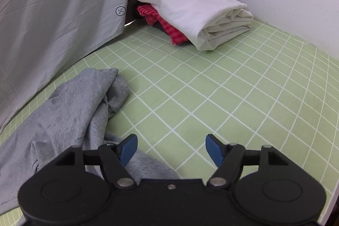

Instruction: Fold clothes

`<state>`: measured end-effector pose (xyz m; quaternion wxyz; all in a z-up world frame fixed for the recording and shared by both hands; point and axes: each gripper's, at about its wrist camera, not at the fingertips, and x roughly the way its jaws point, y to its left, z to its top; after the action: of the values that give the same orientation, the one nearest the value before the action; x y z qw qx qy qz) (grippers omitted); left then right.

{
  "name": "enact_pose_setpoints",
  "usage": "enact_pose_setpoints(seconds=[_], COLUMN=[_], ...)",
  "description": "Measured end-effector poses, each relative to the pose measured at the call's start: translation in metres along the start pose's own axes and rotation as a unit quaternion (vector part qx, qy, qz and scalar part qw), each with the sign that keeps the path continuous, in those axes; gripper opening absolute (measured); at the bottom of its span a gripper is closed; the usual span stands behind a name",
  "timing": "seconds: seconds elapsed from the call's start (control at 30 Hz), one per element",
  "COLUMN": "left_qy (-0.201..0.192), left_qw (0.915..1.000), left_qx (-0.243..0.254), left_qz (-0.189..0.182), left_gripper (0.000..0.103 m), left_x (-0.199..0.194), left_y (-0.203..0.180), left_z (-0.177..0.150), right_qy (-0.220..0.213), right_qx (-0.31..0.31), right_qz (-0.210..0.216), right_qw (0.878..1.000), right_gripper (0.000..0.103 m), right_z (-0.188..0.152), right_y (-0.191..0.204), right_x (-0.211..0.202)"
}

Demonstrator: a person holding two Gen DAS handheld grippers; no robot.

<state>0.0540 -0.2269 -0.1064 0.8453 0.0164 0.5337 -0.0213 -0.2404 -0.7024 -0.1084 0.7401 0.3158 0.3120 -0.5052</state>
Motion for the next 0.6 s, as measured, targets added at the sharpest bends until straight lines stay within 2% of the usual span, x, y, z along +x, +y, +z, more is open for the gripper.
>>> enact_pose_setpoints(seconds=[0.13,0.27,0.47,0.6], left_qy=[-0.014,-0.024,-0.006,0.007], left_qw=[0.9979,0.9906,0.9938,0.991], left_qx=[0.059,0.129,0.086,0.104], left_qz=[-0.023,-0.037,-0.071,-0.083], left_gripper=[0.074,0.077,0.081,0.083], left_x=[-0.001,0.009,0.04,0.061], left_y=[-0.043,-0.096,-0.144,-0.182], left_z=[0.015,0.033,0.061,0.066], right_qy=[-0.001,0.008,0.019,0.021], right_qx=[0.002,0.007,0.01,-0.001], right_qz=[-0.008,-0.014,-0.019,-0.03], right_qw=[1.0,1.0,1.0,0.999], right_gripper=[0.077,0.077,0.077,0.077], right_z=[0.001,0.002,0.003,0.004], right_y=[-0.004,-0.007,-0.008,-0.005], right_x=[0.007,0.017,0.03,0.035])
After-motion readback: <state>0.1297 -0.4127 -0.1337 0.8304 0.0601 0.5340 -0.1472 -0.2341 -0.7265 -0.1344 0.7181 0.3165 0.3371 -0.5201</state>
